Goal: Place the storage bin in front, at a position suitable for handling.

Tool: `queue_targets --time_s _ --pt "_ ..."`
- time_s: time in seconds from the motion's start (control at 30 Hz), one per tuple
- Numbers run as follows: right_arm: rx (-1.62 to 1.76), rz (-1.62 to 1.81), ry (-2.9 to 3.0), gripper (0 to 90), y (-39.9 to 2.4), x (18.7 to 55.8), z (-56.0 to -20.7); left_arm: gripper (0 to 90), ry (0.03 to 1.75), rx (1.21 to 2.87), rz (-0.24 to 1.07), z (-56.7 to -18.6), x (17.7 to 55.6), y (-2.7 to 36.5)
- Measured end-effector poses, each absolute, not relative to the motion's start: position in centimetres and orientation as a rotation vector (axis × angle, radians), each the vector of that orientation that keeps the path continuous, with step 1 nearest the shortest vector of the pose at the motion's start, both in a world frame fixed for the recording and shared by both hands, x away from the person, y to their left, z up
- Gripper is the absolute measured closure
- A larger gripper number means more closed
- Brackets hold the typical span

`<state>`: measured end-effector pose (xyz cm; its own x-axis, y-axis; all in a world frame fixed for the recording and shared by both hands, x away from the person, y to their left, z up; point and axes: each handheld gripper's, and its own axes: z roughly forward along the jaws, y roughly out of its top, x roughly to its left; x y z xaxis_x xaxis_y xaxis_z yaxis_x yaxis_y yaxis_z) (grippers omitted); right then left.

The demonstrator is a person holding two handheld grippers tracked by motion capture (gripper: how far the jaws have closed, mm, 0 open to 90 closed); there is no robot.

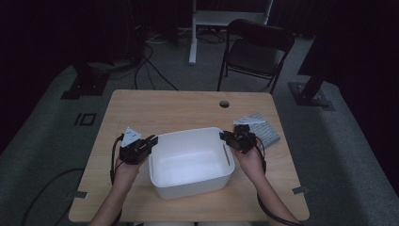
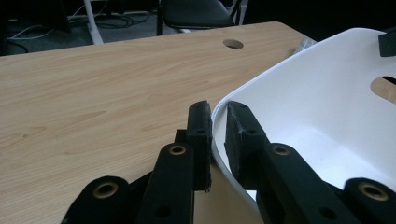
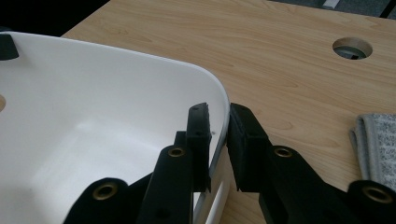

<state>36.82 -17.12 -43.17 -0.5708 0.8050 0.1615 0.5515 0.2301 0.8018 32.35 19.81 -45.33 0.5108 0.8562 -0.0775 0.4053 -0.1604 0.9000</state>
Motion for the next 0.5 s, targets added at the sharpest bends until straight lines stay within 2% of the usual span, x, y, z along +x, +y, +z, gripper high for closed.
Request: queue_targets --time_s 0.5 --pt "1.266 1.248 2.228 78.6 -17.18 36.67 -43.06 80.0 1.054 1.766 0.554 -45.37 32.51 19.93"
